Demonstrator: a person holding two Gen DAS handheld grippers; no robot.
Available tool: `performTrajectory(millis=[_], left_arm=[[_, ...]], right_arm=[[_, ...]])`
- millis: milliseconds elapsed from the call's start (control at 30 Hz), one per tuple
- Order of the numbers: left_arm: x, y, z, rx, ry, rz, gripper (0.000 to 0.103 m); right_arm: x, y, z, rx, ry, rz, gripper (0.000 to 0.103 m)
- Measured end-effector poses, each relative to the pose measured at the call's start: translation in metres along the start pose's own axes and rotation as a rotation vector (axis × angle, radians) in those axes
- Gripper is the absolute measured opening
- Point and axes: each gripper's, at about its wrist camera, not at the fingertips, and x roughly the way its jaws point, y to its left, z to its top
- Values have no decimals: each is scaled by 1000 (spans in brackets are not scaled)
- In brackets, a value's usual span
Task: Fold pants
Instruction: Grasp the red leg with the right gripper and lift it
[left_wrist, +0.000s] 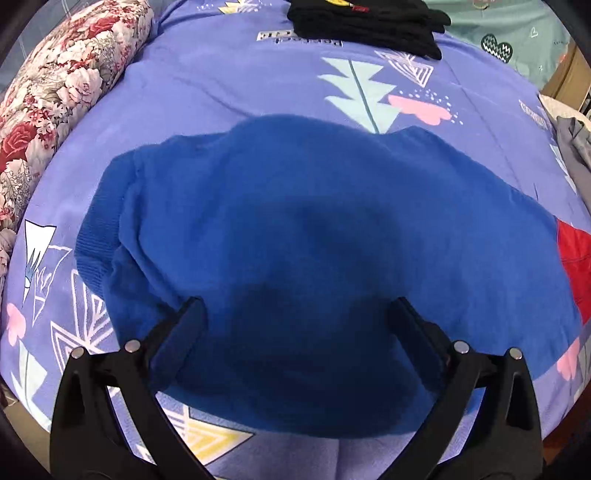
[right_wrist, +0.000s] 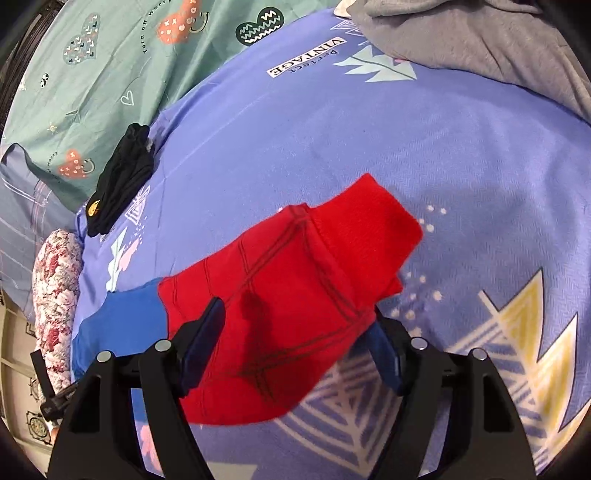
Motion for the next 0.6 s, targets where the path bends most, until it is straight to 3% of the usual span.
performTrajectory(millis=[100,267,433,600], left_arm=[[-1,0,0,6,1,-14,101],[-18,13,1,-15,-35,-39,101],[-46,35,7,-65,-109,-73,101],[-56,54,6,-103,-136,-80,101]], right_arm=[[2,-11,4,98,5,26,33],[-22,13,10,63,-46,89,26],[-44,90,15,-125,-72,168,25],[-18,179,-4,-321,24,253,25]])
